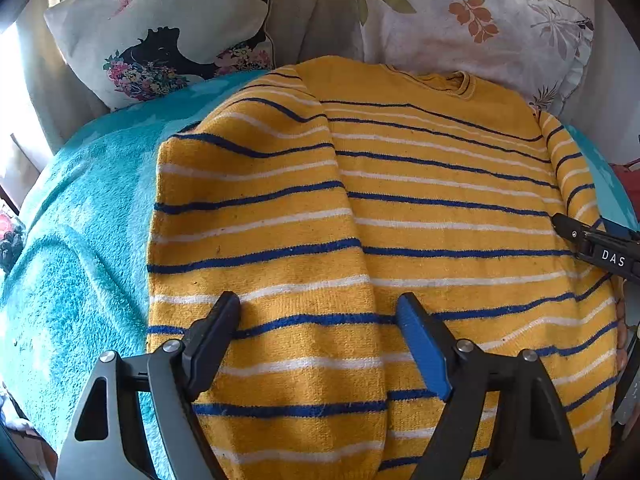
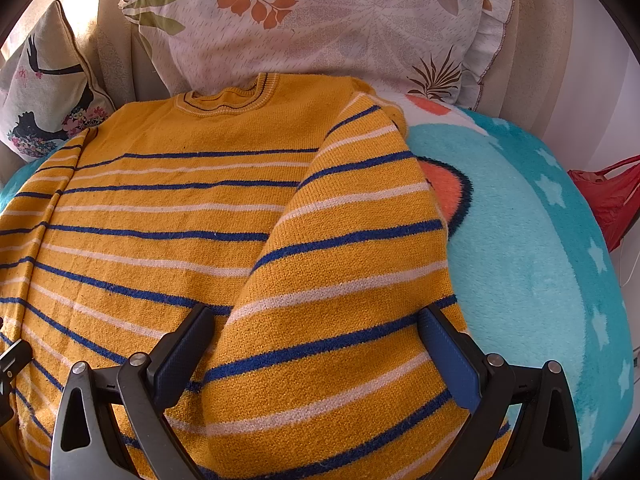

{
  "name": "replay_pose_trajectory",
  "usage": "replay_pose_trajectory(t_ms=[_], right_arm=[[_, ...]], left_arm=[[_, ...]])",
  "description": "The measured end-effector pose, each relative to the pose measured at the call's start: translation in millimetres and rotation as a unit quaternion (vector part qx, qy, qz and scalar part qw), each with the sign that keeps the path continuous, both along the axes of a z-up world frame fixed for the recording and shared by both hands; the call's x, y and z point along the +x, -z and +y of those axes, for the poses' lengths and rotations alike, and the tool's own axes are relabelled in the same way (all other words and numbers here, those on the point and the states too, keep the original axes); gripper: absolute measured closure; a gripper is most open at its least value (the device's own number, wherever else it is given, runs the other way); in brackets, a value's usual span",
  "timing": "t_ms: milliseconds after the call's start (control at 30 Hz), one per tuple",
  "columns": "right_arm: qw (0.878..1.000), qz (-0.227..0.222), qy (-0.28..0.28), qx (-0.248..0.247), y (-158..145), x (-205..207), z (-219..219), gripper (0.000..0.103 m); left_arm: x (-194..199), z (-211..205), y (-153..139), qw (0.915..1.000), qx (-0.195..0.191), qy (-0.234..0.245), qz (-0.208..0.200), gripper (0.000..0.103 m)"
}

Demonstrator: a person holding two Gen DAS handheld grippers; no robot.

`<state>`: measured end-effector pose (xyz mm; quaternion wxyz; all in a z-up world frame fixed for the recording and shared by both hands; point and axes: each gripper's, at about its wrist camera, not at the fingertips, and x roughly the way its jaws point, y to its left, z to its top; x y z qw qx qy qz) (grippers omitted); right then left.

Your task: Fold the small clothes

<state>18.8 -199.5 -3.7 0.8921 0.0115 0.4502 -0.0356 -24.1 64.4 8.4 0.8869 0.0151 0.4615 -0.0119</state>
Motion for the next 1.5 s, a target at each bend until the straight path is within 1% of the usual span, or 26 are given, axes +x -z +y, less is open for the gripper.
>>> replay_pose_trajectory(t_ms=[100,167,200,267,333,400,433,467,533,600,667,733,767,833,867,900,967,1000,1033,1133,1200,1233,1267,1333,1400,1500], right_arm=[[1.0,0.0,0.0,0.0,0.0,0.0,0.1,0.0],[1.0,0.0,0.0,0.0,0.1,0.0,-0.1,0.0],[1.0,0.0,0.0,0.0,0.0,0.0,0.1,0.0],[1.0,0.0,0.0,-0.001,0.1,0.0,0.0,0.0],[1.0,0.0,0.0,0.0,-0.2,-0.2,-0.6,0.0],[1.0,-0.001,-0.001,0.003,-0.7,-0.5,-2.1,0.0],[1.0,-0.003,-0.004,0.006,-2.2,-1.0,-3.7,0.0],[1.0,-0.006,-0.005,0.008,-4.5,-2.2,-4.4,0.002],[1.0,-0.026,-0.003,0.004,-19.0,-12.4,-7.2,0.013],[0.998,-0.061,0.002,0.007,-39.2,-28.3,-9.0,0.014],[0.995,-0.102,0.002,0.013,-61.5,-45.2,-9.1,0.013],[0.991,-0.131,-0.009,0.006,-78.7,-56.4,-1.9,0.013],[0.99,-0.14,-0.015,0.003,-83.6,-60.0,1.6,0.013],[0.988,-0.149,-0.029,-0.002,-87.7,-63.5,10.1,0.013],[0.988,-0.148,-0.032,-0.003,-87.3,-63.3,12.6,0.013],[0.989,-0.145,-0.034,-0.004,-85.6,-62.6,15.1,0.013],[0.991,-0.134,-0.03,-0.001,-80.2,-60.1,16.4,0.012],[0.991,-0.129,-0.026,0.002,-77.6,-59.6,14.7,0.013],[0.992,-0.124,-0.021,0.007,-74.9,-59.1,10.8,0.013],[0.993,-0.114,0.005,0.011,-68.7,-62.4,-8.5,0.013],[0.995,-0.099,0.025,0.006,-62.6,-64.7,-25.1,0.013],[0.995,-0.091,0.034,0.007,-58.8,-67.5,-33.9,0.013],[0.996,-0.081,0.04,0.011,-55.7,-69.8,-41.8,0.013],[0.997,-0.061,0.043,0.03,-46.1,-77.3,-56.4,0.013],[0.997,-0.044,0.04,0.048,-36.4,-82.5,-64.6,0.013],[0.997,-0.025,0.042,0.053,-21.7,-87.6,-69.4,0.013]], left_arm=[[-1.4,2.7,-0.5,0.9999,-0.001,-0.008,-0.006,0.032],[-2.7,5.7,-1.3,0.9998,0.0,-0.015,-0.013,0.042],[-3.6,7.0,-1.9,0.9997,-0.001,-0.018,-0.015,0.045],[-4.6,9.0,-3.0,0.9996,-0.001,-0.022,-0.02,0.055],[-5.6,10.9,-3.3,0.9994,-0.003,-0.024,-0.023,0.062],[-6.3,13.6,-5.3,0.9994,-0.007,-0.024,-0.022,0.073],[-6.3,16.5,-7.2,0.9994,-0.012,-0.025,-0.02,0.084],[-6.4,20.5,-9.3,0.9993,-0.021,-0.027,-0.016,0.09],[-7.5,34.2,-15.2,0.9981,-0.053,-0.03,-0.011,0.094],[-9.0,56.1,-22.6,0.9952,-0.086,-0.045,-0.01,0.094],[-8.2,82.2,-30.3,0.9919,-0.105,-0.07,-0.018,0.094],[-4.2,112.6,-37.3,0.9884,-0.104,-0.107,-0.03,0.094],[-0.8,131.6,-39.8,0.9852,-0.102,-0.133,-0.033,0.094],[6.2,162.9,-41.7,0.9781,-0.098,-0.18,-0.036,0.094],[10.5,178.1,-41.2,0.9744,-0.091,-0.203,-0.032,0.093],[14.6,191.3,-40.8,0.9703,-0.093,-0.222,-0.027,0.092],[14.0,211.8,-39.8,0.9631,-0.123,-0.239,-0.019,0.089],[10.8,215.9,-41.1,0.9612,-0.137,-0.238,-0.022,0.088],[5.8,216.9,-43.5,0.961,-0.14,-0.236,-0.029,0.085],[-11.1,206.1,-50.4,0.9645,-0.135,-0.223,-0.043,0.078],[-25.3,195.1,-58.1,0.9666,-0.145,-0.204,-0.054,0.073],[-34.2,190.8,-62.6,0.9674,-0.149,-0.194,-0.066,0.067],[-40.9,186.3,-66.9,0.9678,-0.152,-0.185,-0.079,0.059],[-53.5,174.3,-75.3,0.9682,-0.156,-0.165,-0.104,0.048],[-60.5,159.0,-81.5,0.9702,-0.16,-0.137,-0.12,0.047],[-59.9,131.7,-83.4,0.9759,-0.153,-0.091,-0.126,0.044]])
